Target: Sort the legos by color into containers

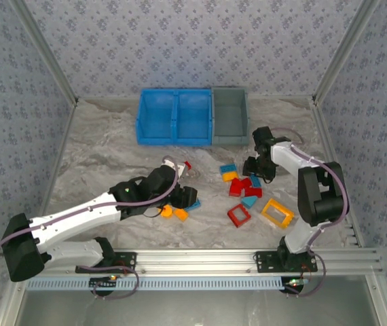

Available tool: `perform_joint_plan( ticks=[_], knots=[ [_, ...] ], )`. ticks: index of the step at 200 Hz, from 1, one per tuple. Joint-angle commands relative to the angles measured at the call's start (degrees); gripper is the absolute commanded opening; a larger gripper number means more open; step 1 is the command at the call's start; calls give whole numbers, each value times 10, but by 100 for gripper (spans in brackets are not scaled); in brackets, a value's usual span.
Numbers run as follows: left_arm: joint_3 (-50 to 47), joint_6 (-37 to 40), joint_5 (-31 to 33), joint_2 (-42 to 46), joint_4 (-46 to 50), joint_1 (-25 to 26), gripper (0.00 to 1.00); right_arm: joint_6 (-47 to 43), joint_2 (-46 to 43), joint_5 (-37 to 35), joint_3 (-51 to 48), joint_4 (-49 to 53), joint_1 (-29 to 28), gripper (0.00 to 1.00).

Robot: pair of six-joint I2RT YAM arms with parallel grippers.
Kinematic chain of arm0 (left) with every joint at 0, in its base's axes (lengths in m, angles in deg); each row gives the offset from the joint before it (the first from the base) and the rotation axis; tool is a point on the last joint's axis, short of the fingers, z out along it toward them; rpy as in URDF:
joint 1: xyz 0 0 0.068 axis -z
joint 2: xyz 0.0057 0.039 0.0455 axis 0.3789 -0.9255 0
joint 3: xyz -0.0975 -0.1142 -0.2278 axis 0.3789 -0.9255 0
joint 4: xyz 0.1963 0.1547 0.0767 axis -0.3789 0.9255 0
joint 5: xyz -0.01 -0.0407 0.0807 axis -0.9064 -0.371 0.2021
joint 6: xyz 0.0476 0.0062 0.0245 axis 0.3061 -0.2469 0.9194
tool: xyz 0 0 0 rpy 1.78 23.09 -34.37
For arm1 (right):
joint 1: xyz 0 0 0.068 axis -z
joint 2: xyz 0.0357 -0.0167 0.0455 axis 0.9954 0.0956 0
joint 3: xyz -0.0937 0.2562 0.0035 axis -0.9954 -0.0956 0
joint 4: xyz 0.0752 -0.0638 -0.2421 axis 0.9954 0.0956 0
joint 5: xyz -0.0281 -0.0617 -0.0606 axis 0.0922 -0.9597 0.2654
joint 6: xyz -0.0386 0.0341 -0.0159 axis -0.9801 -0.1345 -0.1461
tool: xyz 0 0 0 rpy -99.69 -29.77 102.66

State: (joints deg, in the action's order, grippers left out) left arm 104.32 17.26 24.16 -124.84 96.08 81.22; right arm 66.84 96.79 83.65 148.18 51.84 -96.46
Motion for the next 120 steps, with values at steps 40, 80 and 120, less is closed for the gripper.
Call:
perform_joint_plan(
  ticks=[40,80,120],
  knots=[
    [20,-5,10,3,-22,4,60,-17,31,-16,17,8,11,49],
    [18,7,-13,4,-47,4,60,-14,23,-33,15,3,12,32],
    [25,17,-39,-1,-92,4,60,3,-44,-80,27,13,-6,28]
  ],
)
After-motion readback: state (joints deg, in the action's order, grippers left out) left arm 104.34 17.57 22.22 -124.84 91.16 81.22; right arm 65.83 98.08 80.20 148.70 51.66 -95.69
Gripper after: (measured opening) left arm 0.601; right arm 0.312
